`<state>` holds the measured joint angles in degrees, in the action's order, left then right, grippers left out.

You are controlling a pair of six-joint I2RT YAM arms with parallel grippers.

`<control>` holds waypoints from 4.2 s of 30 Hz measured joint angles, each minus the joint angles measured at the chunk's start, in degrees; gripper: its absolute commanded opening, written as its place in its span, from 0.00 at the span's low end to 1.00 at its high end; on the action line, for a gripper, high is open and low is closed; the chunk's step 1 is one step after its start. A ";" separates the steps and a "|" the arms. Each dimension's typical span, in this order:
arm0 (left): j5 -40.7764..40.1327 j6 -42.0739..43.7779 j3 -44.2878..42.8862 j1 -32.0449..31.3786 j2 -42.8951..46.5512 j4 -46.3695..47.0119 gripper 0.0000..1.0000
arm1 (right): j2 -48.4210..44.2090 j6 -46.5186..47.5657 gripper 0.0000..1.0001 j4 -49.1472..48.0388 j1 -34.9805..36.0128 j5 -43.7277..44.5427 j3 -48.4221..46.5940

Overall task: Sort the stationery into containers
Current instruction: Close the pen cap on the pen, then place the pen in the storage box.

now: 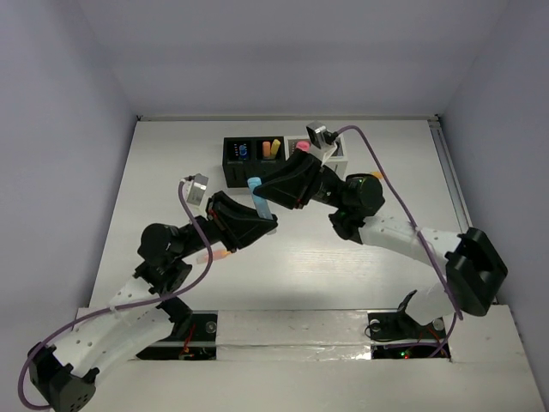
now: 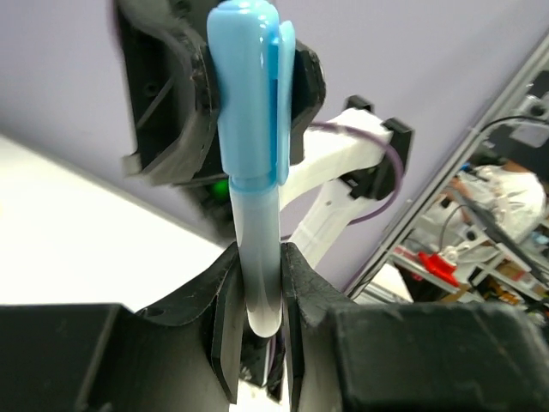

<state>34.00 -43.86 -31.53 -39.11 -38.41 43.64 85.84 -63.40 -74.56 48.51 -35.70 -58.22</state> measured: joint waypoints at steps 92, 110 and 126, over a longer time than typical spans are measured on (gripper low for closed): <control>8.04 -1.38 3.17 13.88 2.23 -9.90 0.01 | -22.53 21.14 0.00 37.48 5.25 24.87 18.16; -3.67 1.92 2.73 14.45 8.83 -4.15 0.00 | -13.27 25.83 0.74 52.48 0.63 10.67 18.40; -1.40 -5.22 7.98 14.47 3.98 6.34 0.00 | -23.76 37.90 0.94 44.11 0.20 8.70 10.05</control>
<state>32.60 -49.08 -23.55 -24.64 -34.44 49.98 62.08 -25.50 -30.46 48.71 -27.00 -48.16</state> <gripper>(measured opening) 0.146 0.938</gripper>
